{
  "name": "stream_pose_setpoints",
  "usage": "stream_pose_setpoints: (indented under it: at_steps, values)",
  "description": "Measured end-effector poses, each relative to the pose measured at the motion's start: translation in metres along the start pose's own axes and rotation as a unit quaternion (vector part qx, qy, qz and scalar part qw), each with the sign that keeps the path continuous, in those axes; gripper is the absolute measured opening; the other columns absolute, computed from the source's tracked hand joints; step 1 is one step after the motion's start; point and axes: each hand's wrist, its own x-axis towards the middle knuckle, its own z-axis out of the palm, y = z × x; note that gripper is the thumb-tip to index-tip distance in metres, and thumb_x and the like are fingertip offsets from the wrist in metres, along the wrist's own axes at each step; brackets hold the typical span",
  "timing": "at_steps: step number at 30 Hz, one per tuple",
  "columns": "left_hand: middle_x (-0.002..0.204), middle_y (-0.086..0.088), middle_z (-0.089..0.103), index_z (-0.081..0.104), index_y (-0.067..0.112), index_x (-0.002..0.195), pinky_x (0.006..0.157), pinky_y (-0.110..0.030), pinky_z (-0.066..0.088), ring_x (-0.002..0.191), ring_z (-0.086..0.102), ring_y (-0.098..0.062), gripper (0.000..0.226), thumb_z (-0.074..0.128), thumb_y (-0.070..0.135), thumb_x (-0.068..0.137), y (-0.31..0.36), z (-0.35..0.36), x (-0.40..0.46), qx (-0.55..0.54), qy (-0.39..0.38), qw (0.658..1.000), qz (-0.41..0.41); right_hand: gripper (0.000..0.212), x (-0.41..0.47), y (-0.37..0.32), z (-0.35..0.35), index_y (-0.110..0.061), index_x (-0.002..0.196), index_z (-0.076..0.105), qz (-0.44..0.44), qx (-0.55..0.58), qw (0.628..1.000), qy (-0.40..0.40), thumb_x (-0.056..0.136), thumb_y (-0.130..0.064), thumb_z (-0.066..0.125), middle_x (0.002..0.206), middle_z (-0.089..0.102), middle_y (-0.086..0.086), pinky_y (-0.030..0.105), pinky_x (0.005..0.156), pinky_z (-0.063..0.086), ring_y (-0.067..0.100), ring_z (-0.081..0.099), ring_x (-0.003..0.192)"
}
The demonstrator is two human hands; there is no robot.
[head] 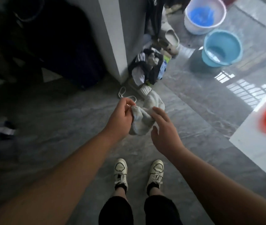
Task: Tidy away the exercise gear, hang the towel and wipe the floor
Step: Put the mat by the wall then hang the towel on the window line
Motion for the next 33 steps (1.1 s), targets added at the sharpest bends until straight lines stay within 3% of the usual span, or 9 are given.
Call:
stream_pose_setpoints:
  at_steps: [5, 8, 11, 13, 19, 22, 25, 31, 33]
  values:
    - [0.078, 0.006, 0.064, 0.057, 0.03, 0.095, 0.07, -0.04, 0.054, 0.073, 0.061, -0.013, 0.016, 0.048, 0.018, 0.094, 0.163, -0.048, -0.03, -0.024, -0.017, 0.998, 0.056, 0.076, -0.028, -0.116, -0.11, -0.019, 0.147, 0.04, -0.055, -0.031, 0.998, 0.019, 0.08, -0.009, 0.074, 0.16, 0.023, 0.0, 0.019, 0.115, 0.024, 0.018, 0.027, 0.146]
    - [0.085, 0.01, 0.062, 0.058, 0.02, 0.103, 0.074, -0.02, 0.049, 0.075, 0.059, 0.003, 0.015, 0.047, 0.011, 0.098, 0.23, -0.061, -0.04, 0.029, -0.036, 0.989, 0.139, 0.066, -0.039, -0.162, -0.161, -0.018, 0.135, 0.051, -0.071, -0.059, 0.991, 0.093, 0.076, -0.019, 0.08, 0.149, 0.038, 0.002, 0.028, 0.11, 0.039, 0.018, 0.04, 0.135]
    - [0.089, 0.02, 0.059, 0.054, 0.025, 0.103, 0.071, -0.004, 0.038, 0.08, 0.056, 0.015, 0.014, 0.045, 0.014, 0.102, 0.278, -0.067, -0.052, 0.096, -0.042, 0.967, 0.233, 0.043, -0.052, -0.196, -0.204, -0.014, 0.117, 0.064, -0.09, -0.056, 0.978, 0.181, 0.076, -0.005, 0.074, 0.13, 0.056, 0.004, 0.016, 0.101, 0.041, 0.016, 0.052, 0.116]
    - [0.087, 0.02, 0.06, 0.053, 0.027, 0.103, 0.068, -0.003, 0.038, 0.079, 0.056, 0.018, 0.011, 0.046, 0.019, 0.103, 0.299, -0.069, -0.059, 0.103, -0.056, 0.956, 0.269, 0.033, -0.064, -0.213, -0.226, -0.012, 0.11, 0.067, -0.083, -0.064, 0.966, 0.235, 0.079, 0.0, 0.07, 0.119, 0.064, 0.007, 0.004, 0.093, 0.035, 0.018, 0.057, 0.106]
    - [0.099, 0.016, 0.06, 0.061, 0.02, 0.114, 0.079, -0.011, 0.041, 0.089, 0.056, 0.004, 0.032, 0.062, 0.039, 0.088, 0.336, -0.057, -0.059, 0.175, -0.165, 0.904, 0.353, 0.014, -0.107, -0.218, -0.273, -0.034, 0.092, 0.062, 0.05, -0.023, 0.953, 0.298, 0.091, -0.029, 0.049, 0.09, 0.068, -0.012, 0.029, 0.075, 0.044, 0.014, 0.061, 0.082]
    - [0.097, 0.005, 0.062, 0.066, 0.02, 0.102, 0.079, -0.031, 0.047, 0.091, 0.059, -0.015, 0.042, 0.059, 0.05, 0.073, 0.344, -0.04, -0.052, 0.234, -0.201, 0.886, 0.345, 0.018, -0.127, -0.202, -0.283, -0.029, 0.08, 0.063, 0.089, 0.095, 0.936, 0.329, 0.094, -0.027, 0.052, 0.081, 0.069, -0.008, 0.039, 0.079, 0.052, 0.015, 0.064, 0.078]
    - [0.081, 0.011, 0.064, 0.068, 0.025, 0.085, 0.068, -0.03, 0.044, 0.079, 0.062, -0.01, 0.035, 0.055, 0.056, 0.076, 0.349, -0.017, -0.043, 0.256, -0.205, 0.895, 0.302, 0.019, -0.156, -0.184, -0.298, -0.025, 0.089, 0.07, 0.085, 0.194, 0.905, 0.369, 0.091, -0.038, 0.055, 0.089, 0.073, 0.006, 0.057, 0.082, 0.054, 0.032, 0.069, 0.087]
    - [0.079, -0.005, 0.076, 0.073, 0.021, 0.084, 0.068, -0.039, 0.06, 0.071, 0.072, -0.022, 0.029, 0.069, 0.05, 0.078, 0.374, 0.061, -0.052, 0.073, -0.277, 0.939, 0.193, 0.016, -0.203, -0.132, -0.35, -0.024, 0.091, 0.071, 0.08, 0.209, 0.888, 0.402, 0.089, -0.032, 0.058, 0.088, 0.073, 0.002, 0.054, 0.081, 0.056, 0.028, 0.068, 0.086]
    - [0.076, 0.003, 0.075, 0.074, 0.022, 0.087, 0.061, -0.025, 0.056, 0.069, 0.071, -0.011, 0.02, 0.066, 0.04, 0.088, 0.386, 0.096, -0.054, 0.066, -0.234, 0.949, 0.203, 0.018, -0.213, -0.103, -0.369, -0.021, 0.096, 0.072, 0.078, 0.217, 0.877, 0.422, 0.092, -0.033, 0.059, 0.091, 0.073, 0.004, 0.055, 0.081, 0.057, 0.03, 0.069, 0.089]
